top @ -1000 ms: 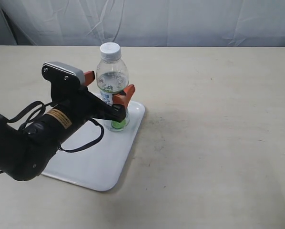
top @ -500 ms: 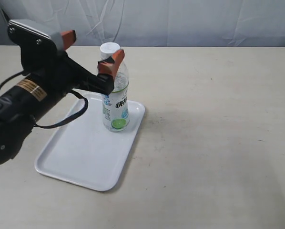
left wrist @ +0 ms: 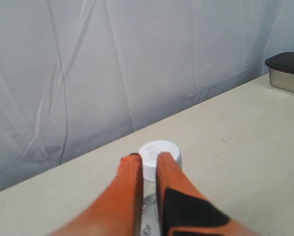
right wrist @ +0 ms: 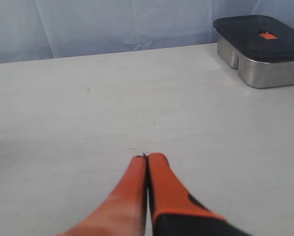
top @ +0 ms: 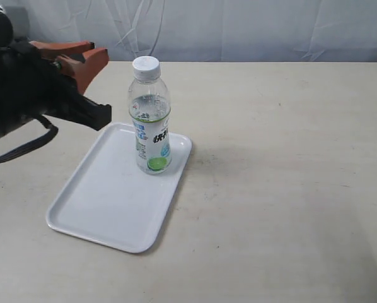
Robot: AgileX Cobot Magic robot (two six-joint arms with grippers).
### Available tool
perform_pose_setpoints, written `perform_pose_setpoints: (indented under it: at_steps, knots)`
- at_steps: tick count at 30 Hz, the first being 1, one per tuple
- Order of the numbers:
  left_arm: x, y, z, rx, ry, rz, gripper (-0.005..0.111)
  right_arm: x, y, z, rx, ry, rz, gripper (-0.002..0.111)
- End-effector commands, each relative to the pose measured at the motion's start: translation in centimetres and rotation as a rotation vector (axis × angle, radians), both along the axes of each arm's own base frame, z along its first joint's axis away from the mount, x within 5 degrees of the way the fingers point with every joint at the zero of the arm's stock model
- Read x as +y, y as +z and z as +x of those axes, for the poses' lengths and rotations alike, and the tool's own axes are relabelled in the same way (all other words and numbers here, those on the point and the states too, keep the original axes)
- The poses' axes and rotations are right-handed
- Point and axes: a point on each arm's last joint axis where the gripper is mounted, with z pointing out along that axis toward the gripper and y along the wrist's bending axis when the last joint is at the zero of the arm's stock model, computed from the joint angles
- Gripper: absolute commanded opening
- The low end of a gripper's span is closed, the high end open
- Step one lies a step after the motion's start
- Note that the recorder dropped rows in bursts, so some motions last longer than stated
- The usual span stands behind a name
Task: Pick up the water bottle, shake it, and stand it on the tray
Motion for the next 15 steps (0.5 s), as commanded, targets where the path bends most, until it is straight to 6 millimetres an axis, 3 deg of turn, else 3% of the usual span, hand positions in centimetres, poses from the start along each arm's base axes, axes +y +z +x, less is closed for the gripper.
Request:
perform_pose_setpoints:
  at_steps: [1, 15]
  knots:
    - [1.2, 1.6, -2.1, 0.024, -0.022, 0.004, 0.0, -0.1, 0.1, 0.0, -0.02, -0.006, -0.005, 0.003]
    - [4.7, 6.3, -7.3, -0.153, -0.038, -0.12, 0.0, -0.1, 0.1, 0.0, -0.02, -0.006, -0.005, 0.003]
